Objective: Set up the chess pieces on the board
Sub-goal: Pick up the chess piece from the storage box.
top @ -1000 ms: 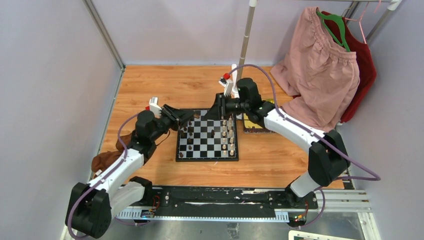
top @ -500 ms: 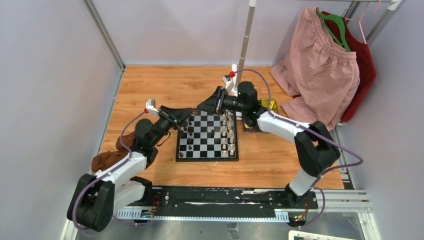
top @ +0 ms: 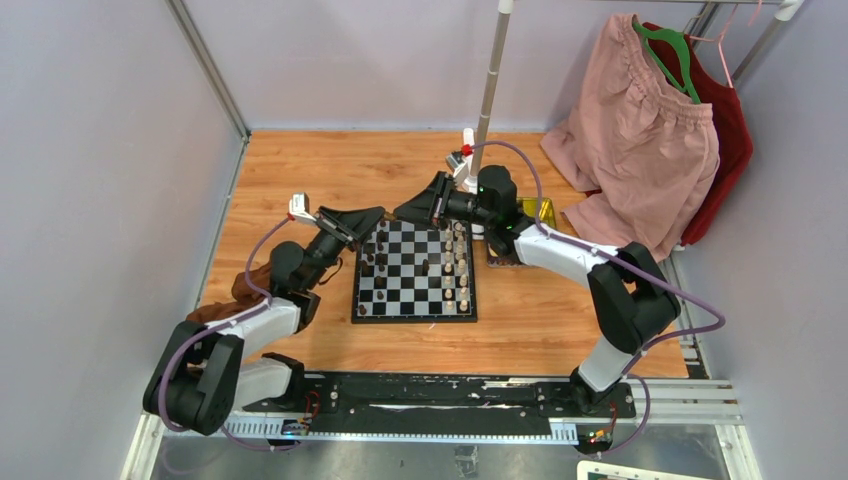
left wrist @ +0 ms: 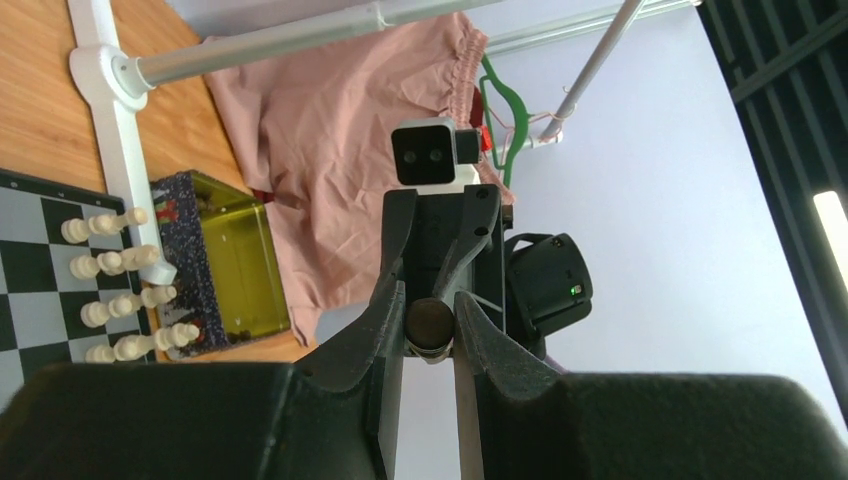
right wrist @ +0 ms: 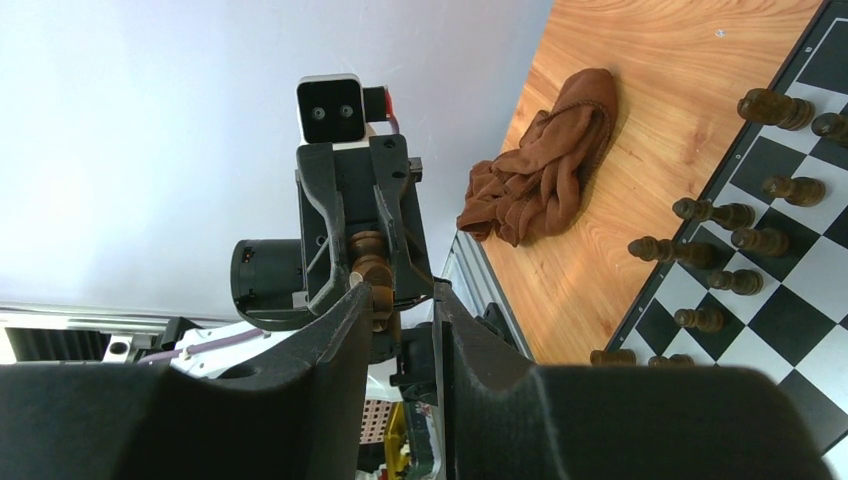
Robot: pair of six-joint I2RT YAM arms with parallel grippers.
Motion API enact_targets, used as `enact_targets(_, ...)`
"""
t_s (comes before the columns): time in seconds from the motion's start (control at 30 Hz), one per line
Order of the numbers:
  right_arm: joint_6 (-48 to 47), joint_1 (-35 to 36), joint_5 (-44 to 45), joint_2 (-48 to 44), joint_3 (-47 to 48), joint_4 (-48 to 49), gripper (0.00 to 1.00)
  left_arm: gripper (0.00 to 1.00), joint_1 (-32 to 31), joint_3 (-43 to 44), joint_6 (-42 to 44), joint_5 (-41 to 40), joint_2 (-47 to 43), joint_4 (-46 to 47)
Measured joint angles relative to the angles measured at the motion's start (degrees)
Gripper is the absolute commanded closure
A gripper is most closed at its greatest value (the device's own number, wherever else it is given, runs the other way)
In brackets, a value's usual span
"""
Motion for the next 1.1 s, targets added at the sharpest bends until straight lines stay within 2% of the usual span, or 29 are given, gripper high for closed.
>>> enact_targets(0.33, 1.6, 0.0, -0.4, 0.2, -0.1, 1.2, 0.67, 1.0, 0.4, -1.6, -1.3, -0.2, 3.2, 7.7)
enact_targets(1.1, 5.1, 0.2, -1.5, 2.6, 0.0, 3.2, 0.67, 1.0, 0.7, -1.6, -2.4, -0.2, 11.3, 16.7)
